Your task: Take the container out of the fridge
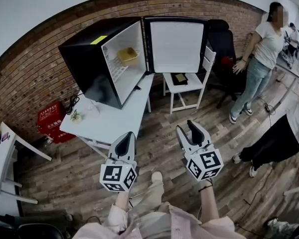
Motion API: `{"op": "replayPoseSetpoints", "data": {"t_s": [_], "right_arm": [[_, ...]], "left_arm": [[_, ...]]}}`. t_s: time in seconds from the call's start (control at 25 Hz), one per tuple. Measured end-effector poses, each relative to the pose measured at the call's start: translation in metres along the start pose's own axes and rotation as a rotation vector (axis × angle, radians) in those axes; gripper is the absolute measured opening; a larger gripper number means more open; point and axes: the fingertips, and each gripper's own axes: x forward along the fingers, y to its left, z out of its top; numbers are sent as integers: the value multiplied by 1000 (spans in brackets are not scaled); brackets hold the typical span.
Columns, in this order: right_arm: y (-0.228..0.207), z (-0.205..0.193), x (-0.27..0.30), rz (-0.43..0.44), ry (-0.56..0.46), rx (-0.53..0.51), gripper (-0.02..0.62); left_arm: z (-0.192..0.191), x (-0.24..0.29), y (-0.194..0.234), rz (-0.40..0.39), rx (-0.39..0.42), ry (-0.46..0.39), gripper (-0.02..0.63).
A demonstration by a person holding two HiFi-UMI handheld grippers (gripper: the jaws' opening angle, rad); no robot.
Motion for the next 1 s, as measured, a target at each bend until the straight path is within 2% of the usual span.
{"op": "replayPoseSetpoints", "data": {"t_s": [0.36, 1.0], "right_arm": [[-31, -16, 61, 20, 5, 22, 161], [-84, -31, 208, 95, 52, 46, 160]], "left_arm": [[-14, 61, 28, 18, -19, 11, -8], [-25, 194, 101, 52, -70, 57, -8]]}}
